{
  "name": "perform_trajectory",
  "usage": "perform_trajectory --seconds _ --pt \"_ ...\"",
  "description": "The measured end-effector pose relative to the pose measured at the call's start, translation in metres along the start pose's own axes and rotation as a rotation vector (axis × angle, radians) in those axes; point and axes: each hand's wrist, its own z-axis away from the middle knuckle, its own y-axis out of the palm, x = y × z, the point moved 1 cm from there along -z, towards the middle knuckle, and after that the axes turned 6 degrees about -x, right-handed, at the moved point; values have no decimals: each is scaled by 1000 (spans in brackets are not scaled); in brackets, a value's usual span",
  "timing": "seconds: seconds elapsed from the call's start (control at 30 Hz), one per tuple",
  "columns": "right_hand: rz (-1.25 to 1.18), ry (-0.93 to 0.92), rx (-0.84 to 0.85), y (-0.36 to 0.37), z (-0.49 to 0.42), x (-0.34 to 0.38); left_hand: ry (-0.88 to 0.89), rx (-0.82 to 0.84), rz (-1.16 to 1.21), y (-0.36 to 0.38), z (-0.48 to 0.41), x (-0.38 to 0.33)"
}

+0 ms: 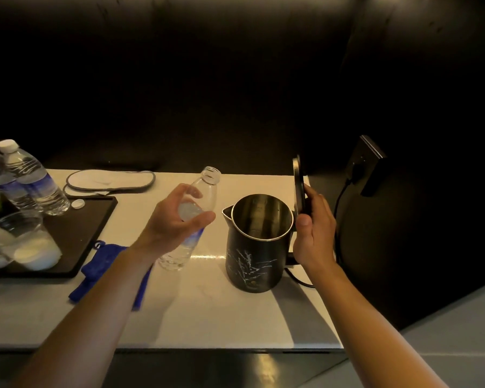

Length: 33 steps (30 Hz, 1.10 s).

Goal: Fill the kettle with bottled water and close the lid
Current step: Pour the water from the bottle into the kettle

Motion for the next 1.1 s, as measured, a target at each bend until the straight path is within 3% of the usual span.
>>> perform_trajectory --seconds 0.13,0.33,0.7,1.1 --pt "-32 -37 -8 1 -4 1 34 260 -190 -18 -12 -22" --pt "-35 7 1 2 -7 -3 21 463 -369 -29 -29 -45" --pt "-76 -31 1 2 -8 -7 -39 645 -635 -29 -51 -71" --pt "-80 -19 14 3 -8 -9 -72 704 -828 -35 -55 -88"
